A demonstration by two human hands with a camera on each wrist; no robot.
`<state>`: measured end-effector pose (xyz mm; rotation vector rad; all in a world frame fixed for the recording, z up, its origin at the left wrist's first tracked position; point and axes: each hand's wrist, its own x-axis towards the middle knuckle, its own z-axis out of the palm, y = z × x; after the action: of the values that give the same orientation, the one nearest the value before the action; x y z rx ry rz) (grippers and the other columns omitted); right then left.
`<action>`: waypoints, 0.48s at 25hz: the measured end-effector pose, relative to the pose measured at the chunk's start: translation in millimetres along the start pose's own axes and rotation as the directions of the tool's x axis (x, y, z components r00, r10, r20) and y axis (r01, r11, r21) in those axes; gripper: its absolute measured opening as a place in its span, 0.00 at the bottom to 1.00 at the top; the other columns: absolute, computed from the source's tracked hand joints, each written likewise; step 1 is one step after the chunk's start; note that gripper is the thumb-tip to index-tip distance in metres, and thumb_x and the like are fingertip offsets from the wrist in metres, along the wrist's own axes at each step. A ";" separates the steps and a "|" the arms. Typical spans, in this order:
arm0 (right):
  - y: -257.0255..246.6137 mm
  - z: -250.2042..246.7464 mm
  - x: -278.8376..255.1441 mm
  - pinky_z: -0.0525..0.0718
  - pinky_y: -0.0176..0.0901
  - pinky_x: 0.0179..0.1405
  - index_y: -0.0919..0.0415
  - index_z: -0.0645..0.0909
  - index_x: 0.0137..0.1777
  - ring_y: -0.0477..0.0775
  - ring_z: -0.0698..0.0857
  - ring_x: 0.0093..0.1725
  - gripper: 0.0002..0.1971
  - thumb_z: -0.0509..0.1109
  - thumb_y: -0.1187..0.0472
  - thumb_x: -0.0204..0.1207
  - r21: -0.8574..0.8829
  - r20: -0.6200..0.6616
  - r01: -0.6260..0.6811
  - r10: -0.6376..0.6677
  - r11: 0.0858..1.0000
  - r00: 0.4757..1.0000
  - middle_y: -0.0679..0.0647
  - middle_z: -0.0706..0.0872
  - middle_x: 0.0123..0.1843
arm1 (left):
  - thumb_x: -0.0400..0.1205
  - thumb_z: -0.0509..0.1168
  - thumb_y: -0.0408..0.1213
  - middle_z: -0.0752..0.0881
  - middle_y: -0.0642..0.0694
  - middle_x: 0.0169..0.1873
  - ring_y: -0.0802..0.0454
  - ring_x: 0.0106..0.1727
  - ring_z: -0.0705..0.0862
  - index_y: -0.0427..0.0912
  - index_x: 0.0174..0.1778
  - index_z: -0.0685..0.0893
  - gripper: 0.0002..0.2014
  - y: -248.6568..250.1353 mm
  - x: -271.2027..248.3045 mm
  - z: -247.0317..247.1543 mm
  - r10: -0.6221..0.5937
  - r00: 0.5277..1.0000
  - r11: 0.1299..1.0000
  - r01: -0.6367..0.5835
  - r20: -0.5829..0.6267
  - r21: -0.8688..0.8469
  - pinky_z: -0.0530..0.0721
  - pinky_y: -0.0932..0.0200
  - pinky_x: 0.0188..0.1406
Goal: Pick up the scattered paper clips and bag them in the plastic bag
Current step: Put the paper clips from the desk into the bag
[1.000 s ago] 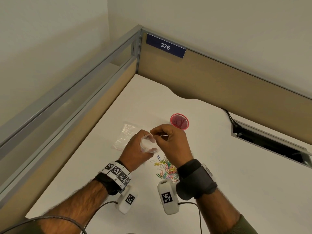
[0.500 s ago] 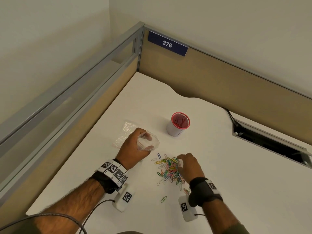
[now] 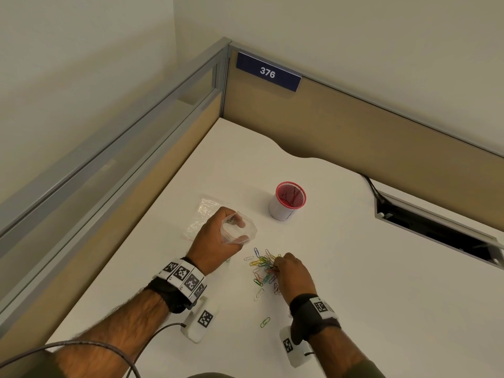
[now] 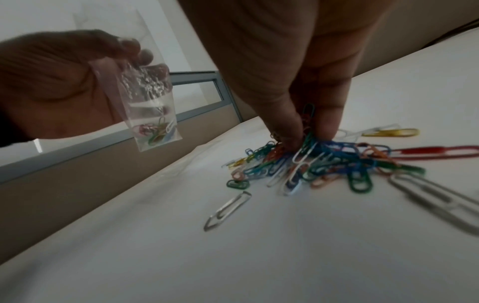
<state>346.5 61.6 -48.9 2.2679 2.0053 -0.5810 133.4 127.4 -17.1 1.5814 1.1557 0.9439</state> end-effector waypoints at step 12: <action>-0.8 -42.8 -5.4 0.87 0.50 0.53 0.60 0.88 0.45 0.53 0.87 0.44 0.04 0.71 0.66 0.75 0.421 -0.190 -0.048 0.140 0.906 0.972 0.54 0.91 0.44 | 0.72 0.79 0.32 0.87 0.54 0.51 0.56 0.61 0.84 0.51 0.53 0.79 0.20 -5.2 1.7 4.2 -0.012 1.000 1.000 0.012 0.002 0.024 0.81 0.57 0.65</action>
<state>355.5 69.0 -7.3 2.7669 2.0018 -0.8564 136.5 128.7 -23.2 1.5926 1.1776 0.9235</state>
